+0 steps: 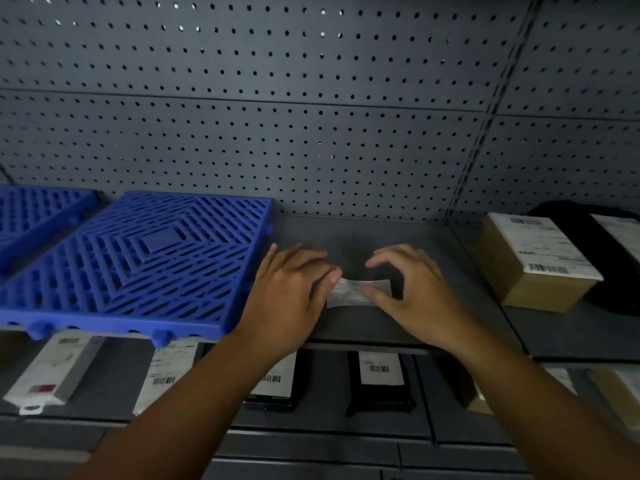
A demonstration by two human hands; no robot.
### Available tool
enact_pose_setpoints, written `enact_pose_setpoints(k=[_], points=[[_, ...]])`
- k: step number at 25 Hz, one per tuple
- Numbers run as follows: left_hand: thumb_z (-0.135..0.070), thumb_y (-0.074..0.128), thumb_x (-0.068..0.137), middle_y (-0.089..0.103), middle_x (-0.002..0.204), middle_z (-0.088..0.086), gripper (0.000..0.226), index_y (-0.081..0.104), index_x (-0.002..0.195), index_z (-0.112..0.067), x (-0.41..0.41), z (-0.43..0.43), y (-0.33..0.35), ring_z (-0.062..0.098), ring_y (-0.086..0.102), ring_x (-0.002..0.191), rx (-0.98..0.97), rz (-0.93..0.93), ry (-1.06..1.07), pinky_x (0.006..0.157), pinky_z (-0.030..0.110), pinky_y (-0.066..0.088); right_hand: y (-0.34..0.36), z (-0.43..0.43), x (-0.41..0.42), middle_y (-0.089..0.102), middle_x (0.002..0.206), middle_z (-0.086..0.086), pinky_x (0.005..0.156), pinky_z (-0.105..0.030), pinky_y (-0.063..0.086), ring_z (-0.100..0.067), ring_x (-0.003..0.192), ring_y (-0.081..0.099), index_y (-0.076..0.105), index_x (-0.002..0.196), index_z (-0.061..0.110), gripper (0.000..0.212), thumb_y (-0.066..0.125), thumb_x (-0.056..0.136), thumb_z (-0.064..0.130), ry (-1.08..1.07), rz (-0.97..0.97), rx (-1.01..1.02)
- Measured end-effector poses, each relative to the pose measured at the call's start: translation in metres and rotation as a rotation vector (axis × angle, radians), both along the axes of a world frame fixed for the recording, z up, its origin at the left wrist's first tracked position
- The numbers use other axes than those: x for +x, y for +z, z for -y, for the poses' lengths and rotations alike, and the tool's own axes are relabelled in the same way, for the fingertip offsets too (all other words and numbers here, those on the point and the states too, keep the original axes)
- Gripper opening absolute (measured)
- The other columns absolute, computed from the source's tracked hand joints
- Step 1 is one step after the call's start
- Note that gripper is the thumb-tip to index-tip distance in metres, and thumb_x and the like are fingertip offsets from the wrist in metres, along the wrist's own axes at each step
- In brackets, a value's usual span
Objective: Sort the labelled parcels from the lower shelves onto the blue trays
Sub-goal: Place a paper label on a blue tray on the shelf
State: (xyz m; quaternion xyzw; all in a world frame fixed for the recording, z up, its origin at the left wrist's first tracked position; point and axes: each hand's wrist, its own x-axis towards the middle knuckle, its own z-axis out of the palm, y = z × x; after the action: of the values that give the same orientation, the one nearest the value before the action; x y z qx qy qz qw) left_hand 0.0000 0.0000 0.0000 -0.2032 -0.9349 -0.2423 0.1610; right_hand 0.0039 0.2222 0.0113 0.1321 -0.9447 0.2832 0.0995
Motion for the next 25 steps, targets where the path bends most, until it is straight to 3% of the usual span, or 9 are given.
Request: enact_pose_setpoints(k=[6,14,19,22,25], points=[[-0.046,0.057,0.099,0.058,0.141,-0.011,0.034,0.069,0.128,-0.032,-0.010,-0.001,-0.008,0.017,0.041,0.142,-0.037,0.024,-0.027,0.125,0.046,0.013,-0.005,-0.006,-0.010,0.045,0.140,0.011,0.097,-0.027,0.020,-0.012,0.131,0.035,0.058,0.129,0.034,0.055,0.073,0.081,0.057,-0.103,0.056,0.165],[-0.052,0.064,0.092,0.056,0.143,-0.012,0.047,0.063,0.135,-0.033,-0.013,0.001,-0.013,0.015,0.038,0.144,-0.054,0.020,-0.025,0.126,0.045,0.012,-0.004,-0.009,-0.012,0.045,0.134,0.015,0.096,-0.026,0.019,-0.008,0.128,0.034,0.061,0.096,0.038,0.027,0.076,0.079,0.054,-0.073,0.103,0.143],[-0.052,0.064,0.092,0.056,0.143,-0.010,0.050,0.060,0.138,-0.031,-0.014,0.003,-0.013,0.013,0.040,0.142,-0.052,0.025,-0.026,0.126,0.043,0.014,-0.009,-0.009,-0.010,0.057,0.115,0.018,0.098,-0.032,0.032,-0.008,0.113,0.045,0.070,0.088,0.026,0.025,0.076,0.082,0.050,-0.034,0.052,0.052],[-0.050,0.065,0.093,0.063,0.132,-0.012,0.044,0.064,0.133,-0.029,-0.009,0.003,-0.007,0.006,0.052,0.129,0.077,0.035,-0.077,0.118,0.037,0.033,-0.002,-0.004,-0.005,0.065,0.096,0.016,0.090,-0.036,0.046,-0.006,0.098,0.056,0.071,0.083,0.023,0.018,0.078,0.085,0.040,0.043,0.024,-0.136],[-0.035,0.070,0.094,0.070,0.104,-0.013,0.023,0.074,0.112,-0.023,-0.001,0.006,0.010,0.004,0.066,0.101,0.354,0.060,-0.122,0.089,0.031,0.053,0.016,0.004,0.000,0.069,0.085,0.008,0.073,-0.038,0.053,-0.010,0.079,0.065,0.074,0.083,0.024,0.012,0.077,0.088,0.034,0.163,0.003,-0.315]])
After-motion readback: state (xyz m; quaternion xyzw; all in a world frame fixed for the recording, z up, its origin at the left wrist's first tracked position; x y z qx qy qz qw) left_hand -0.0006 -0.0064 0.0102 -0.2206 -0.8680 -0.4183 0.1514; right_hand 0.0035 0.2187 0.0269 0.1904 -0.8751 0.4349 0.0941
